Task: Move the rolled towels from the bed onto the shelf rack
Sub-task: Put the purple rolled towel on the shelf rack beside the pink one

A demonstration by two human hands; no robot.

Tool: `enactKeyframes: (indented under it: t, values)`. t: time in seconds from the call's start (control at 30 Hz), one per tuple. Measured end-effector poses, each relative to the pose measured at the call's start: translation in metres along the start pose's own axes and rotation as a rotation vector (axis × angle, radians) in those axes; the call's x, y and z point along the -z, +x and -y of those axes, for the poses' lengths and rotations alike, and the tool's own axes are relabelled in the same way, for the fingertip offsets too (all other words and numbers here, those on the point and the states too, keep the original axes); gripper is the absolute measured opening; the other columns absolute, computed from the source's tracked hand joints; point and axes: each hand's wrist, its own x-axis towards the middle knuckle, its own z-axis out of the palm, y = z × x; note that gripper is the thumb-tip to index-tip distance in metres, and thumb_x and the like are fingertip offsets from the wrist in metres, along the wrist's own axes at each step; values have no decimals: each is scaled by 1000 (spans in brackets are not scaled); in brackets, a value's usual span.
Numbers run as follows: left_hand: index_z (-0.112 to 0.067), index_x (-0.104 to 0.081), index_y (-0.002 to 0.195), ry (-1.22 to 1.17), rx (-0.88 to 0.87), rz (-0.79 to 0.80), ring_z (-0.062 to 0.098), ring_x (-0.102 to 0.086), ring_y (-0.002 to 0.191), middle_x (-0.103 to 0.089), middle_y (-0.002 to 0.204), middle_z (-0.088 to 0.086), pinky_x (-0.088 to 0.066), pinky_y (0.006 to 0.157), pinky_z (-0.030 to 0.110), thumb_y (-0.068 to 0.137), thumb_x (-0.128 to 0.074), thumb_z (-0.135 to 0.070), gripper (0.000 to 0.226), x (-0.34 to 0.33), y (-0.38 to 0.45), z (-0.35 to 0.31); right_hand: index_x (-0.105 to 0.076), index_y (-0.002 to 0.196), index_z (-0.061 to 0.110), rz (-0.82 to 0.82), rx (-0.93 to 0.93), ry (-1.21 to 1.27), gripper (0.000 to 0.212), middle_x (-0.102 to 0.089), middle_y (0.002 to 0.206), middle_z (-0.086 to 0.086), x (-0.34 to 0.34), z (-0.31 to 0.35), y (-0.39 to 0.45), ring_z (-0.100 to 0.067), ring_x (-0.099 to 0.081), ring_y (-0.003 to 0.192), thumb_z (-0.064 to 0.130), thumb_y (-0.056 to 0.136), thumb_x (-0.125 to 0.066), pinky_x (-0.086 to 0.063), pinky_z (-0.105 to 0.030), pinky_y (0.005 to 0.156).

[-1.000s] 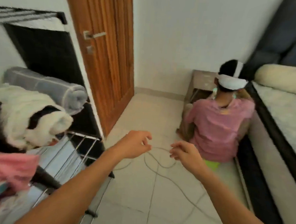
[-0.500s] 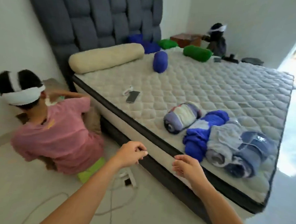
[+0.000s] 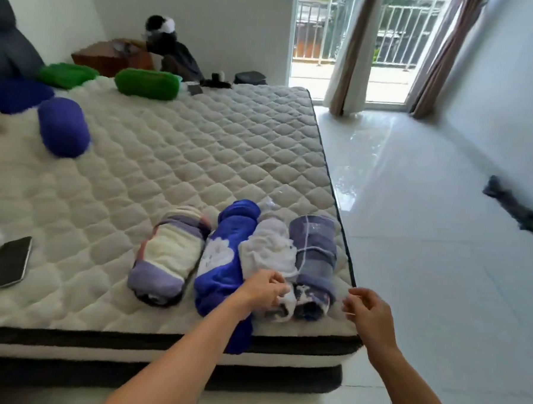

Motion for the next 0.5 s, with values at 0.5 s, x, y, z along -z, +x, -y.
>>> enactKeyframes:
  t: [0.5]
  values:
    - [-7,-55,116,213,77,-190,30,-61,102,-63,114,13,-50,90,36,87,-59,-23,33,-4,216,-46,-56,111,19,298,-415,48,41,-64,106,-1,-48,-40,207,-13,-60,93,40,80,-73,-47,-26,65]
